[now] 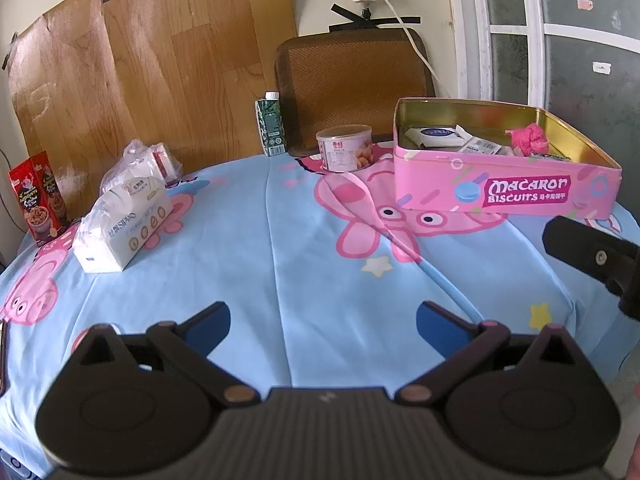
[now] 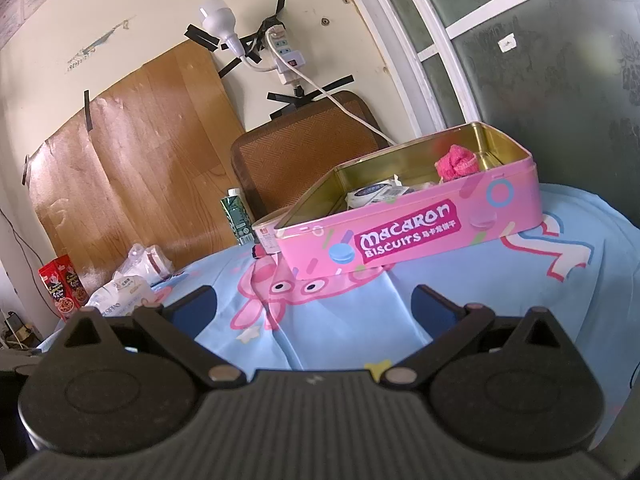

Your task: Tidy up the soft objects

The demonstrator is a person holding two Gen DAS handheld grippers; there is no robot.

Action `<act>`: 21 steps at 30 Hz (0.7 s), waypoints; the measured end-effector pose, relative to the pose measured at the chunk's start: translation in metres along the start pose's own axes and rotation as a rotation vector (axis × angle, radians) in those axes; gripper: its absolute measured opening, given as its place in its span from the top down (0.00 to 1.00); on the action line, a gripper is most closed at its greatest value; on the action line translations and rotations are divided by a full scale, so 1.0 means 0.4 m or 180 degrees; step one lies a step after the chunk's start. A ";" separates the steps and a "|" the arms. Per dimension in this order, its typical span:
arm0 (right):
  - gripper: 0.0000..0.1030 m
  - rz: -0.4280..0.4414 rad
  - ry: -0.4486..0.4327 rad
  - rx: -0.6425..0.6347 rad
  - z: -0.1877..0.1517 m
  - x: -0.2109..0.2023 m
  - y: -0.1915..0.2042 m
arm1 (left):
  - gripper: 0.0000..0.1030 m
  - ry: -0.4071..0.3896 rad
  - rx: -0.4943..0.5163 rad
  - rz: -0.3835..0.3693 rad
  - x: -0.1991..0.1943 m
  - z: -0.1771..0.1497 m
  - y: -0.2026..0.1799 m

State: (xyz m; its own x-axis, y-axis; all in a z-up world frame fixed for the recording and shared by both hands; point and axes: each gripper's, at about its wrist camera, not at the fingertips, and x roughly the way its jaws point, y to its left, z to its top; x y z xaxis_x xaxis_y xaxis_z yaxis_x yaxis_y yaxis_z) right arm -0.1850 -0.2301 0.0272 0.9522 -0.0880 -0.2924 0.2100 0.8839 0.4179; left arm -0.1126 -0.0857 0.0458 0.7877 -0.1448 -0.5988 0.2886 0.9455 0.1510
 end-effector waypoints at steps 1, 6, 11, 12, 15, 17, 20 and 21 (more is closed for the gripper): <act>0.00 -0.0002 0.0002 0.0002 -0.001 0.000 0.000 | 0.00 0.0004 0.0001 0.0000 0.001 0.000 0.001; 0.00 -0.0013 0.0010 0.0017 -0.003 0.001 0.001 | 0.00 0.0023 -0.0002 0.0001 0.002 0.000 -0.002; 0.00 -0.0021 0.0010 0.0032 -0.005 0.000 0.003 | 0.00 0.0033 0.0003 -0.0008 0.005 -0.002 0.000; 0.00 -0.0023 0.0010 0.0034 -0.006 0.000 0.003 | 0.00 0.0034 0.0002 -0.0006 0.005 -0.001 -0.001; 0.00 -0.0026 0.0011 0.0036 -0.005 0.000 0.002 | 0.00 0.0045 0.0001 -0.0007 0.007 -0.005 -0.001; 0.00 -0.0027 0.0014 0.0035 -0.005 0.000 0.002 | 0.00 0.0051 -0.0002 -0.0010 0.009 -0.006 0.000; 0.00 -0.0036 0.0016 0.0041 -0.008 -0.001 0.005 | 0.00 0.0053 -0.0002 -0.0013 0.010 -0.007 0.001; 0.00 -0.0040 0.0013 0.0040 -0.008 -0.001 0.006 | 0.00 0.0053 -0.0002 -0.0013 0.010 -0.007 0.001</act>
State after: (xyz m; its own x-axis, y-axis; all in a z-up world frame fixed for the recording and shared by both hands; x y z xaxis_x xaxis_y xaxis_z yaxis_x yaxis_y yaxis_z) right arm -0.1856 -0.2265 0.0254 0.9486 -0.0972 -0.3011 0.2247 0.8768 0.4251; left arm -0.1109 -0.0849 0.0413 0.7773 -0.1440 -0.6125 0.2916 0.9450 0.1479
